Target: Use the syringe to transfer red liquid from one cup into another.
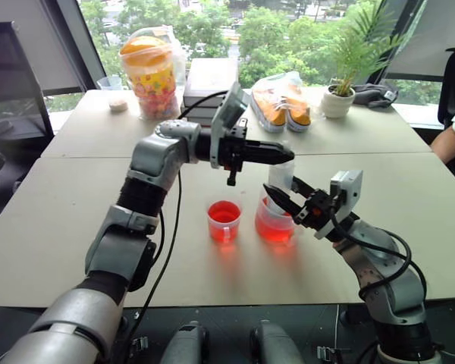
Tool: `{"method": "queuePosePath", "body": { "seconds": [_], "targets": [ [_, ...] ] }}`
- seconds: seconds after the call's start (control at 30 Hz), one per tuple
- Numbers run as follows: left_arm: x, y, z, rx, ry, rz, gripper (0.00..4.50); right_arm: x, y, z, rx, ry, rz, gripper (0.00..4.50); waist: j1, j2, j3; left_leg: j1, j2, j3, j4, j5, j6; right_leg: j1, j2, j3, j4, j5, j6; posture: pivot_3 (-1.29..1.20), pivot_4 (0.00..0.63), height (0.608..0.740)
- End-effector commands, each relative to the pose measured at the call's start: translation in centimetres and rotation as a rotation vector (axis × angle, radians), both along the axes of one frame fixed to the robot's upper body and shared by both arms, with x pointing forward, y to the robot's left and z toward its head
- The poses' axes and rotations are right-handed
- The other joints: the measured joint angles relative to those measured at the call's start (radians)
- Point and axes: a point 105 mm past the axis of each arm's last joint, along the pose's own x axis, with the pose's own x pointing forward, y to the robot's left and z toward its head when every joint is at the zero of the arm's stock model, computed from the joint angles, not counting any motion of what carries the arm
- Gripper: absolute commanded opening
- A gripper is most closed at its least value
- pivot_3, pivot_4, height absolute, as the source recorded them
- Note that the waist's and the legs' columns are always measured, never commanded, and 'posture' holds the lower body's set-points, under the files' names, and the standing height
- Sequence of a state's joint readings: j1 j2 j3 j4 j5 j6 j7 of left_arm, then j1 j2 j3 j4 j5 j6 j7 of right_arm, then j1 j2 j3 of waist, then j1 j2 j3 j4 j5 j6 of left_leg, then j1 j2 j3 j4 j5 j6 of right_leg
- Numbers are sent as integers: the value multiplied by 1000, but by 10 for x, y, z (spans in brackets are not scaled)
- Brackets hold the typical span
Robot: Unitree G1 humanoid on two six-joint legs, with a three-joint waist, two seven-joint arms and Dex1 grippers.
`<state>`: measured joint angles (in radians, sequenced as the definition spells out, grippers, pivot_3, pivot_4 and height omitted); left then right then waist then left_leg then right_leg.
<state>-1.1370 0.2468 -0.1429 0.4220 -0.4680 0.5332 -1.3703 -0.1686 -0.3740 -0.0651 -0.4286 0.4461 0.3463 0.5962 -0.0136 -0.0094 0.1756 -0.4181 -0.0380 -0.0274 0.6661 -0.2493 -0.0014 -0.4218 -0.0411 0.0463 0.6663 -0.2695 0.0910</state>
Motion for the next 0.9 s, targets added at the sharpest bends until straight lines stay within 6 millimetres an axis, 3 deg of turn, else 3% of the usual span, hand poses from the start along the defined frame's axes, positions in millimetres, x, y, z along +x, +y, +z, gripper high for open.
{"method": "queuePosePath", "body": {
  "seconds": [0.03,0.53,0.9],
  "targets": [
    [-4,0,38,-88,-112,-3,25,-4,2,-8,-14,46,24,1395,0,0,0,0,0,0,0,0,0,0,0,0,0,0,0,0,150,740],
    [7,11,69,-149,-201,68,25,-6,3,-29,-47,155,68,1395,0,0,0,0,0,0,0,0,0,0,0,0,0,0,0,0,150,740],
    [10,14,74,-153,-222,77,25,-6,3,-31,-43,159,66,1395,-1,0,0,0,0,0,0,0,0,0,0,0,0,0,0,0,150,740]
  ]
}}
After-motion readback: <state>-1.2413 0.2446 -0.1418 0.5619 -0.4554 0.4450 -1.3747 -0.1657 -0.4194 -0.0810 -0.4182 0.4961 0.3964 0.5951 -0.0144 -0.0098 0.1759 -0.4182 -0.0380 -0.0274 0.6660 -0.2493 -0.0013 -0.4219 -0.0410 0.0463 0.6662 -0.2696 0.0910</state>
